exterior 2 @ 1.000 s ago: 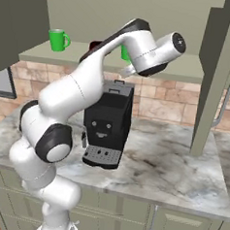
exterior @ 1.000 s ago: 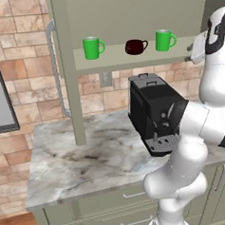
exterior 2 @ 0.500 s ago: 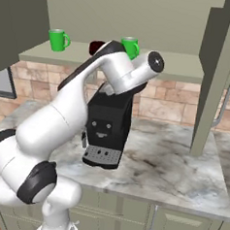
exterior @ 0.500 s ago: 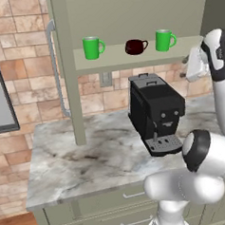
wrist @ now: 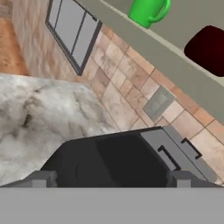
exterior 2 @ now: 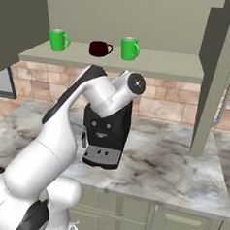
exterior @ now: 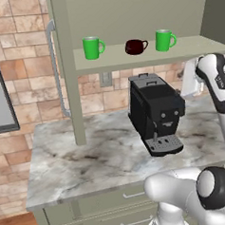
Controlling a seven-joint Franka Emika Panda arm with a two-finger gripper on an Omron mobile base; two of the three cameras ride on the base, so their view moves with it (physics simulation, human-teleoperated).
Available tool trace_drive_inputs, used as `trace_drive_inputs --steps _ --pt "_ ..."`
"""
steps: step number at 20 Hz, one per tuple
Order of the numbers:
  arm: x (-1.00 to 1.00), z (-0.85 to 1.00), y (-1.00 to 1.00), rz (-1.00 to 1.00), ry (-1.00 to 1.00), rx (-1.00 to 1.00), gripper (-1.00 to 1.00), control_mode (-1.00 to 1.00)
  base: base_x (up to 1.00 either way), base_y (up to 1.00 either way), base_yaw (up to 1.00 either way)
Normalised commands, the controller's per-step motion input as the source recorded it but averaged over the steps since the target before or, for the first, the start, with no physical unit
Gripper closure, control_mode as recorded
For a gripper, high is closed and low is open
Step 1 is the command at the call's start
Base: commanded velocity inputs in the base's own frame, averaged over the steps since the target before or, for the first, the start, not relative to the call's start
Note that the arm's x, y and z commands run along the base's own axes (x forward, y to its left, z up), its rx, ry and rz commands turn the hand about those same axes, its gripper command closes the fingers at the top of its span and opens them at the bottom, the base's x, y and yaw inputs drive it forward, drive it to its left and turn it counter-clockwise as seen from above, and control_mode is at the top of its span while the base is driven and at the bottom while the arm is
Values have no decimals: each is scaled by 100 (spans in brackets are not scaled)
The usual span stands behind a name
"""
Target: Pick the mug on the counter and place it in the cabinet with the handle facing the right, like the mugs already inside.
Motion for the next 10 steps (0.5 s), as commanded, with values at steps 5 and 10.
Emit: trace_drive_inputs --steps 5,10 --pt "-23 -39 19 4 0 -1 -100 -100 0 0 0" --pt "-15 -40 15 4 0 -1 -100 -100 0 0 0"
